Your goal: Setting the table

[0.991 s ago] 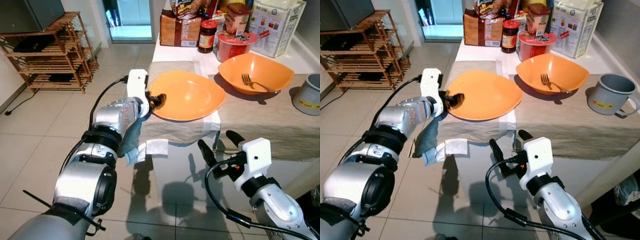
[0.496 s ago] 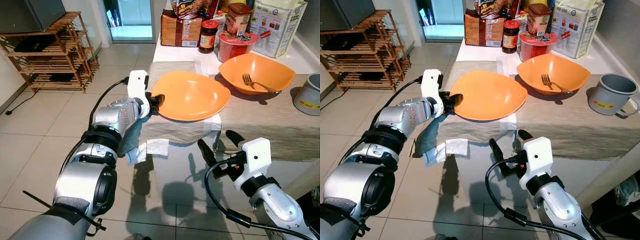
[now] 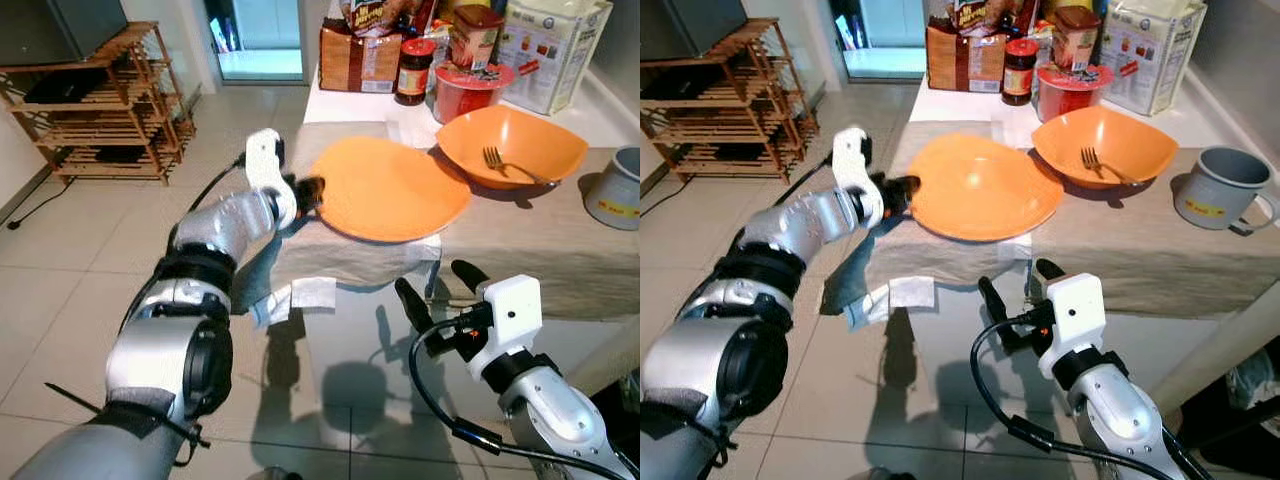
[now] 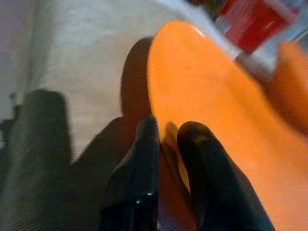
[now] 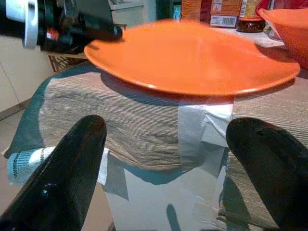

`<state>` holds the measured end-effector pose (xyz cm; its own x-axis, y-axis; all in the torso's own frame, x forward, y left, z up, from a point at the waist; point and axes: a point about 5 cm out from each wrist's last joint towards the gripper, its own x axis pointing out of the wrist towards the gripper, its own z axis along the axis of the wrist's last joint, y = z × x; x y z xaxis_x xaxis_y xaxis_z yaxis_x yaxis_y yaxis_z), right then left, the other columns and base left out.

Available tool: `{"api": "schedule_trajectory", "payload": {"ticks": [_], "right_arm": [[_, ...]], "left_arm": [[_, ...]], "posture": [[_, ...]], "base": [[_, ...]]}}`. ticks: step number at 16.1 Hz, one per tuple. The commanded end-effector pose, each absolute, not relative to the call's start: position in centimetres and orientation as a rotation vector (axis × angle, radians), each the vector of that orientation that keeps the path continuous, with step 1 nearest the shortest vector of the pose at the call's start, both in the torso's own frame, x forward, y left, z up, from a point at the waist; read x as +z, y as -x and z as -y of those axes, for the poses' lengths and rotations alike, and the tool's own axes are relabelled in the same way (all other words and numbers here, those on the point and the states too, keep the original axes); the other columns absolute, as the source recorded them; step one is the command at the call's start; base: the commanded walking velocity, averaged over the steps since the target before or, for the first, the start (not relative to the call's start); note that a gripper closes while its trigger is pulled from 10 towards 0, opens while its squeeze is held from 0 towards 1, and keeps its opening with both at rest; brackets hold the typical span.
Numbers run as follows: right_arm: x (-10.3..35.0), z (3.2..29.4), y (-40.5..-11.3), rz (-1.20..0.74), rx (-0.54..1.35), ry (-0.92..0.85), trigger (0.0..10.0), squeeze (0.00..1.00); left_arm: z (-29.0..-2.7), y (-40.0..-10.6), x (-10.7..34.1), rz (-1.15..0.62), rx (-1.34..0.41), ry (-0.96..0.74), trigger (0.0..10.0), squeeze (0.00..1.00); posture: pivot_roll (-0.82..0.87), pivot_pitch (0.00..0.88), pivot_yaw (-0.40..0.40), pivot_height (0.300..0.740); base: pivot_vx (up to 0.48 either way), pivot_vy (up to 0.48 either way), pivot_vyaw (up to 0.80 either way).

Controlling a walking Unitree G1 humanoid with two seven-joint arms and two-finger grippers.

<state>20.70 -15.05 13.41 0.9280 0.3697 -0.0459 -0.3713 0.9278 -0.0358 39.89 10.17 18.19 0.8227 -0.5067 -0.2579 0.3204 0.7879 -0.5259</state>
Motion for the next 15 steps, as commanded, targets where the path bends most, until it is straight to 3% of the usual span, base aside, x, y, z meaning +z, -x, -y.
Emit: {"api": "schedule_trajectory", "payload": {"ticks": [1, 10, 15], "right_arm": [[13.3, 14.9, -20.9, -0.044, 0.383, 0.041, 10.0, 0.00], [13.1, 14.9, -20.8, -0.053, 0.387, 0.046, 10.0, 0.00], [12.9, 14.9, -20.8, -0.058, 0.384, 0.044, 10.0, 0.00]], "left_arm": [[-10.2, -40.2, 19.7, -0.364, -0.475, 0.512, 0.0, 0.00], [-11.2, -40.3, 18.8, -0.364, -0.401, 0.484, 0.0, 0.00], [-12.8, -41.2, 21.0, -0.167, -0.319, 0.353, 0.0, 0.00]], "posture": [[-0.23, 0.015, 0.096, 0.735], [-0.23, 0.006, 0.094, 0.735], [-0.23, 0.005, 0.094, 0.735]], "base": [[0.000, 0.000, 0.00], [0.000, 0.000, 0.00], [0.000, 0.000, 0.00]]}}
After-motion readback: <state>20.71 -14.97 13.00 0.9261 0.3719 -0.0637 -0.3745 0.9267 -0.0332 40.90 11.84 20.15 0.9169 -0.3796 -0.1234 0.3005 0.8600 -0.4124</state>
